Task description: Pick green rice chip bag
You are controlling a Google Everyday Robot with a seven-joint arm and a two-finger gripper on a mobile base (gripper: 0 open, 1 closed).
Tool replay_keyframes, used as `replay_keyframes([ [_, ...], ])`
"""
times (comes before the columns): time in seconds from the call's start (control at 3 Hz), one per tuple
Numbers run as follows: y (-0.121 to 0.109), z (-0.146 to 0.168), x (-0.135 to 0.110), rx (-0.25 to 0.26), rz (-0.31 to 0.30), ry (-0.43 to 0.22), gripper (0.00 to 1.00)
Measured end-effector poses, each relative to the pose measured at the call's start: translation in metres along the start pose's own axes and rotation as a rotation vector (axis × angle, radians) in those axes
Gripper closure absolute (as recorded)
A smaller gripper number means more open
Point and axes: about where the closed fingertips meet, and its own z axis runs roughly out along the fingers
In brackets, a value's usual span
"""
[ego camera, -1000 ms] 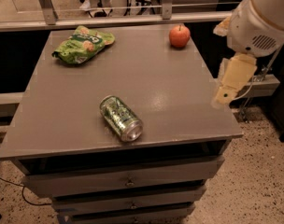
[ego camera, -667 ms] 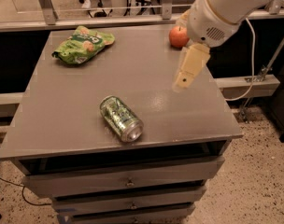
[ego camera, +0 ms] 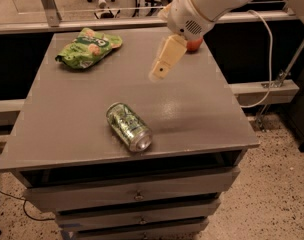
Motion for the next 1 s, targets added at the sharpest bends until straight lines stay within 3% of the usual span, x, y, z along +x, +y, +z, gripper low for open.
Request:
replay_keyframes([
  [0.33,-0.007,0.009,-0.006,0.032,0.029,-0.037,0.0],
  [0.67,-0.035,0.048,-0.038,0.057,0.051,-0.152,0.0],
  [1.0,-0.067,0.104,-0.07,0.039,0.063,-0.244,0.0],
])
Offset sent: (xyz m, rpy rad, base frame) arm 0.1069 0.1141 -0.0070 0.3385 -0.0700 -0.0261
